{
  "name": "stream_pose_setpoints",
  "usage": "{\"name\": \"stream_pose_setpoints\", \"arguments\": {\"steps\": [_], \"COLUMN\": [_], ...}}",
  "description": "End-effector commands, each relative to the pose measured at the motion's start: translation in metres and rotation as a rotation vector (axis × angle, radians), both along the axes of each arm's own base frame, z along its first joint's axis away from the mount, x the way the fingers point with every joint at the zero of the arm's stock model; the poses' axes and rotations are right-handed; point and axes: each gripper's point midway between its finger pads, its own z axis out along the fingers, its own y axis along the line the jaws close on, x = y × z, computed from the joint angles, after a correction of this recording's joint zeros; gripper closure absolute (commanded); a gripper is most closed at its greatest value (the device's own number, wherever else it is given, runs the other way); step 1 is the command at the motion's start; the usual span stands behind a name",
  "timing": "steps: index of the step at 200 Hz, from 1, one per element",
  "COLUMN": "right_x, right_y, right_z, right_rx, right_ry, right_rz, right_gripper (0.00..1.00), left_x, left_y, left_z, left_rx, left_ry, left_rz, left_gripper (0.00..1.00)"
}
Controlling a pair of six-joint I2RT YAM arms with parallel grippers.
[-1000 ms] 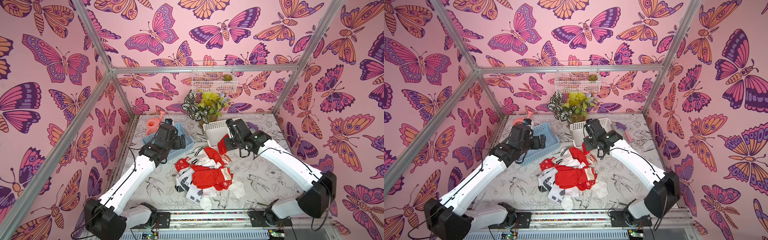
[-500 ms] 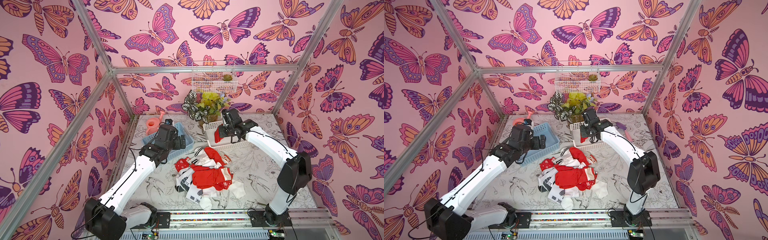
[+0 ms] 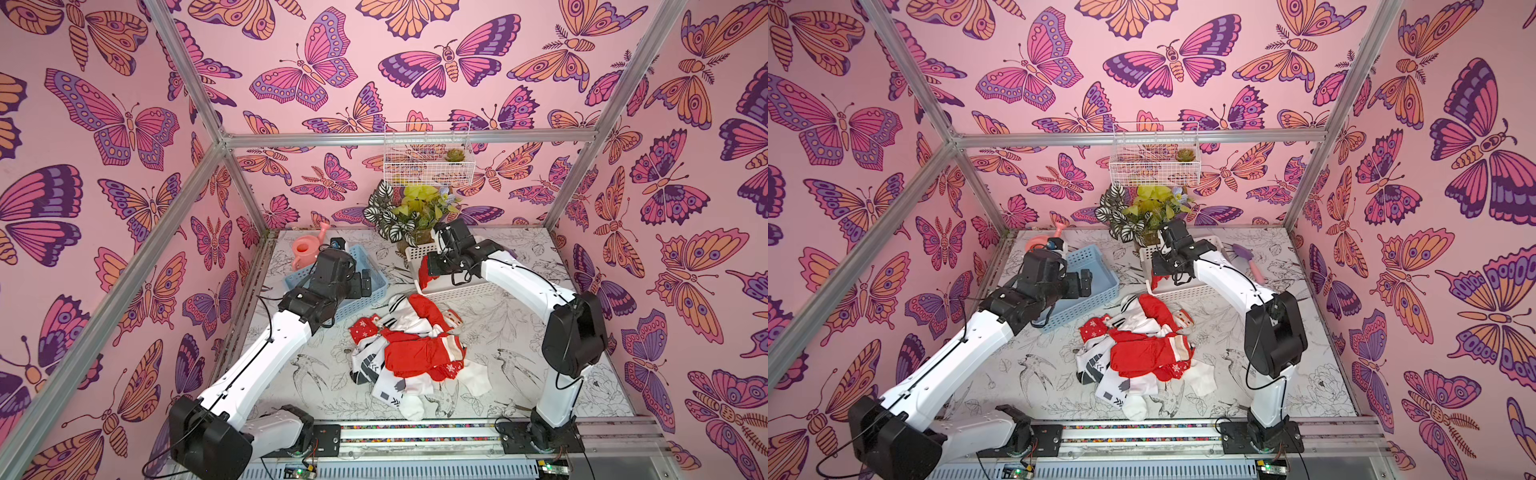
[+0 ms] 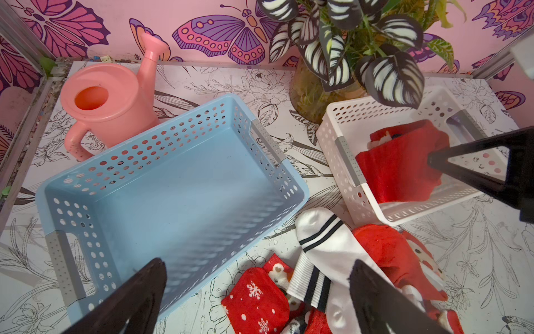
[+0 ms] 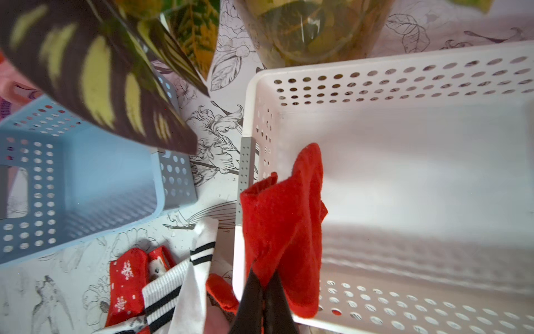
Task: Sort the socks into the basket by color
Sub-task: Place the sock in the bin.
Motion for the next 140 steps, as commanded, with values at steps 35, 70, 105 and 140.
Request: {"name": "stream_pose_setpoints", "arguments": {"steps": [35, 70, 105, 140], "right_x": [0.019, 0.027, 0.031, 0.033], "right_y": [-0.045, -0.076, -0.101, -0.121], "right_z": [-0.04, -0.059, -0.065, -0.066], "right_rx": [0.131, 0.091, -0.005, -0.094], "right_ry": [0.128, 0.16, 0.156, 0.152], "right_rz": [-0.092, -0.147, -0.191, -0.225], "right_gripper": [1.0, 1.0, 1.0, 1.0], "left_x": [0.0, 0.001, 0.001, 0.001], "left_y": [-0.006, -0.007, -0.009, -0.009], "left_z": [-0.015, -0.015, -0.016, -0.015], "left_rx": [0.0, -0.004, -0.007, -0.01], "left_ry": [0.039, 0.042, 0.046, 0.044], "left_rz": [-0.02, -0.023, -0.03, -0.033], "left_gripper": [0.0, 0.0, 0.0, 0.0]}}
